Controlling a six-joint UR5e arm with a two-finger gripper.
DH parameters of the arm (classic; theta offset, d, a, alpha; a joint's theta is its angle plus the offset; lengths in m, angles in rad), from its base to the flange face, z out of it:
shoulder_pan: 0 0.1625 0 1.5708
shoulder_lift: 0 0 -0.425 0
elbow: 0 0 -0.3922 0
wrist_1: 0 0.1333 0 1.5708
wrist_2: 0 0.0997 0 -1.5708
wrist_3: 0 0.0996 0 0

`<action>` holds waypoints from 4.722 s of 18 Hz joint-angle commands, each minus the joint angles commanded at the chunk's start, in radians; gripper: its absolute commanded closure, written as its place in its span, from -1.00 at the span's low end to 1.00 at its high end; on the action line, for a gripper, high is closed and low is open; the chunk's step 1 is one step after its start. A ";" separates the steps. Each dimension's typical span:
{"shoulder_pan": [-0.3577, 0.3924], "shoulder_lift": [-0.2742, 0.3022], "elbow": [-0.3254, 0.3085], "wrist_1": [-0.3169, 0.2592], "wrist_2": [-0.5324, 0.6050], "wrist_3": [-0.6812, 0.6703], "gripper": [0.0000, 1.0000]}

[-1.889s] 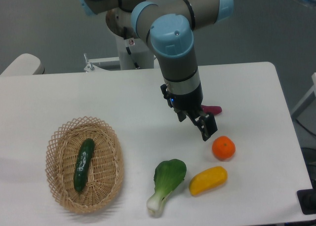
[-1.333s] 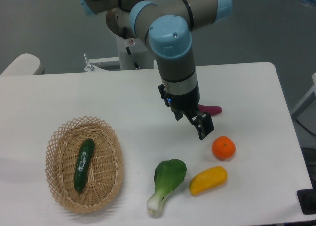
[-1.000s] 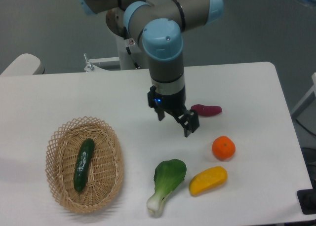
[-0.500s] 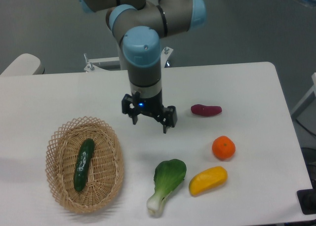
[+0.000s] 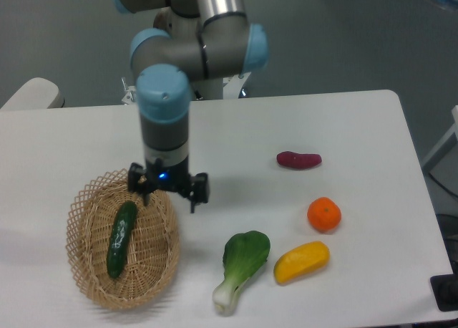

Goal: Pick up the cucumber from the basket
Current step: 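Move the open gripper over the green cucumber in the wicker basket, then lower the gripper onto the cucumber and close the fingers on it, then lift the cucumber out of the basket and carry it toward the orange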

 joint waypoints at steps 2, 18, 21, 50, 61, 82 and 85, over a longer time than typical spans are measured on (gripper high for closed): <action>-0.032 -0.025 0.003 0.002 0.026 -0.023 -1.00; -0.158 -0.146 0.001 0.029 0.091 -0.026 -1.00; -0.169 -0.157 0.001 0.052 0.091 -0.025 -1.00; -0.111 -0.065 0.058 0.029 0.100 0.050 0.61; 0.161 0.046 0.052 -0.104 0.104 0.458 0.61; 0.432 0.116 0.054 -0.201 0.097 0.948 0.61; 0.439 0.116 0.060 -0.201 0.095 0.962 0.61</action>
